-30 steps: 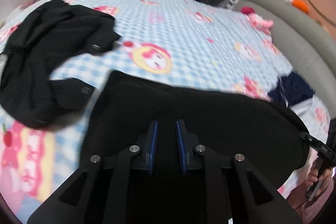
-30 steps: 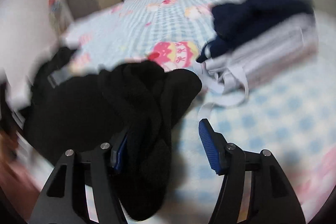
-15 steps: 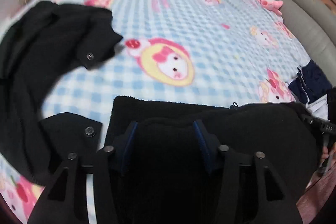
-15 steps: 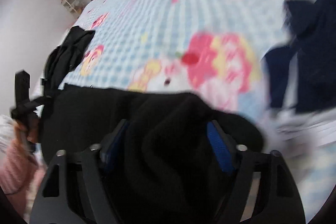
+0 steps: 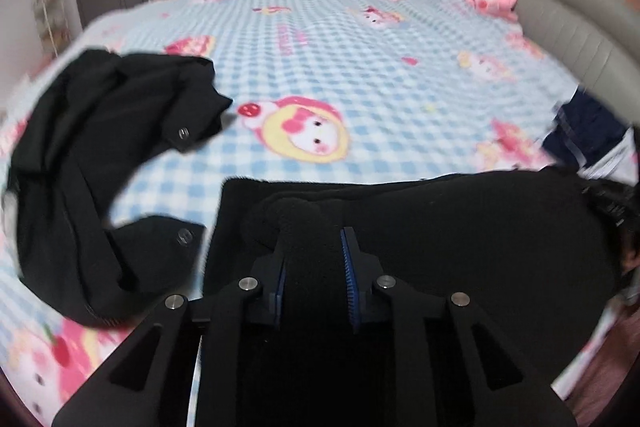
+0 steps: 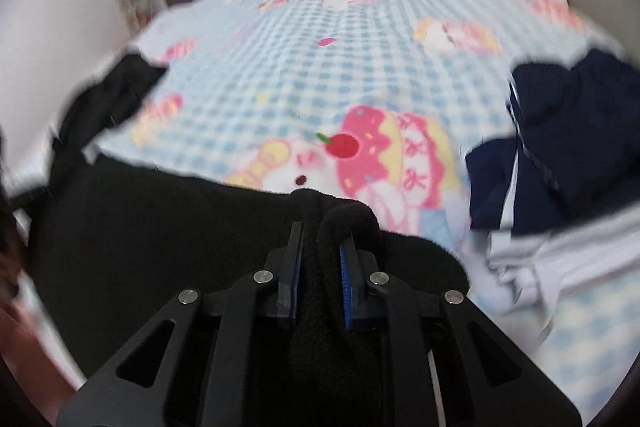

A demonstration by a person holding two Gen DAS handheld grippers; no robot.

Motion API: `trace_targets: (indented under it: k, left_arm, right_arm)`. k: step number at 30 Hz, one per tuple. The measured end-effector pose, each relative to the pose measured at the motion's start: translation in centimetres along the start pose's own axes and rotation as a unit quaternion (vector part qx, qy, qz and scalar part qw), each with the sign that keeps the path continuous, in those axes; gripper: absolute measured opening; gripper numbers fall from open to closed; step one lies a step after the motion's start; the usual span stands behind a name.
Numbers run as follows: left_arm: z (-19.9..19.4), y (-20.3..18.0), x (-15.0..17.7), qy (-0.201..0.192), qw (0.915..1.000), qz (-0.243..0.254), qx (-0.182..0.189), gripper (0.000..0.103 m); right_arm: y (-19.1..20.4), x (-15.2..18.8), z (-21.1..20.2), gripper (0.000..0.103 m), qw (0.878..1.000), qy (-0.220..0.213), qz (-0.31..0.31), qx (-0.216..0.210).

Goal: Fold clothes

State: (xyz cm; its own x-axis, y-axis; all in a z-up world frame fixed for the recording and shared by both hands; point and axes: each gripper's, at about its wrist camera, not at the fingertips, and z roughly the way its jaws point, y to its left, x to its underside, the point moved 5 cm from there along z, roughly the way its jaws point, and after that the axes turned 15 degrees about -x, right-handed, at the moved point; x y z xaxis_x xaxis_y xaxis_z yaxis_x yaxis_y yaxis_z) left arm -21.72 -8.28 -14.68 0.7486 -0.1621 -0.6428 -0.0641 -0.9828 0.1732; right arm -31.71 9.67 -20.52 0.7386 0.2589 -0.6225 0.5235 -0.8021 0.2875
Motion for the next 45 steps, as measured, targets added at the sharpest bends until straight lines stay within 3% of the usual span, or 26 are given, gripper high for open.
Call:
trace_targets:
  k: [1, 4, 5, 8, 10, 13, 16, 17, 20, 22, 24, 26, 27, 28, 29, 32, 35, 38, 41, 45]
  left_arm:
    - [0.8, 0.3, 0.1, 0.001, 0.9999, 0.003, -0.01, 0.028]
    - [2.8, 1.1, 0.3, 0.016, 0.9995, -0.001, -0.025, 0.049]
    - [2.7, 1.7, 0.1, 0.02, 0.9994, -0.015, -0.025, 0.052]
    - [0.1, 3.0, -1.2, -0.008, 0.9967, -0.052, -0.061, 0.053]
    - [-2.5, 3.5, -1.7, -0.04, 0.9933, -0.09, -0.06, 0.051]
    - [-7.3, 1.2, -1.4, -0.086, 0.9908, -0.104, 0.007, 0.053]
    - [-9.7, -3.8, 0.4, -0.114, 0.9888, -0.077, 0.059, 0.07]
    - [-9.4, -5.5, 1.4, -0.112, 0.9889, -0.069, 0.068, 0.078]
    - [-7.5, -9.2, 4.1, -0.077, 0.9936, -0.04, 0.073, 0.08]
    - [-6.1, -9.2, 5.3, -0.058, 0.9966, -0.036, 0.046, 0.08]
    - [-5.7, -7.4, 5.7, -0.039, 0.9957, -0.069, 0.048, 0.081]
    - [-5.3, -5.6, 6.1, -0.02, 0.9934, -0.101, 0.051, 0.08]
    - [-5.4, -4.8, 6.0, -0.02, 0.9944, -0.103, 0.013, 0.08]
    - [-5.6, -4.3, 6.1, -0.023, 0.9943, -0.104, -0.005, 0.079]
    - [-5.9, -3.9, 6.1, -0.024, 0.9927, -0.118, 0.004, 0.078]
    - [-7.5, -5.5, 5.1, -0.032, 0.9799, -0.159, 0.116, 0.078]
    - [-9.6, -10.1, 3.8, -0.06, 0.9837, -0.108, 0.13, 0.078]
    - [-8.8, -14.0, 4.0, -0.044, 0.9899, -0.058, 0.122, 0.078]
    - [-7.0, -15.8, 5.2, -0.05, 0.9947, -0.002, 0.09, 0.079]
    - [-7.4, -15.5, 6.0, -0.057, 0.9949, 0.024, 0.079, 0.078]
  right_arm:
    - [-0.5, 0.1, 0.0, 0.016, 1.0, -0.002, 0.006, 0.001]
    - [-2.2, 0.6, -1.0, 0.037, 0.999, -0.009, 0.033, 0.005]
    - [-2.9, 0.7, -1.5, 0.037, 0.999, -0.012, 0.043, 0.007]
    - [-2.7, 0.7, -4.0, 0.037, 0.998, -0.032, 0.039, 0.043]
    - [-0.8, 0.4, -7.0, 0.038, 0.995, -0.072, 0.015, 0.069]
    - [2.7, 0.9, -10.2, 0.039, 0.992, -0.124, 0.003, 0.032]
    - [5.7, 2.8, -9.5, 0.039, 0.993, -0.12, -0.021, -0.008]
    - [6.5, 3.5, -8.8, 0.039, 0.993, -0.113, -0.029, -0.015]
    - [6.7, 6.5, -6.1, 0.039, 0.997, -0.071, -0.024, 0.011]
    - [6.1, 8.0, -5.9, 0.036, 0.997, -0.059, -0.025, 0.036]
    - [4.7, 8.8, -6.7, 0.034, 0.996, -0.057, -0.019, 0.062]
    - [2.5, 9.4, -7.7, 0.026, 0.994, -0.056, 0.0, 0.089]
    - [1.4, 9.7, -8.2, 0.026, 0.993, -0.056, 0.01, 0.103]
    - [0.7, 10.1, -8.7, 0.042, 0.992, -0.061, 0.024, 0.106]
    - [0.1, 10.5, -9.2, 0.046, 0.991, -0.067, 0.039, 0.108]
    - [0.0, 10.9, -10.7, 0.045, 0.991, -0.097, 0.063, 0.074]
    - [2.5, 10.6, -11.6, 0.045, 0.992, -0.119, 0.028, 0.032]
    - [3.8, 11.0, -10.8, 0.045, 0.994, -0.103, 0.014, 0.021]
    - [2.6, 12.3, -8.2, 0.044, 0.998, -0.046, 0.023, 0.042]
    - [0.5, 12.8, -7.9, 0.044, 0.997, -0.044, 0.053, 0.035]
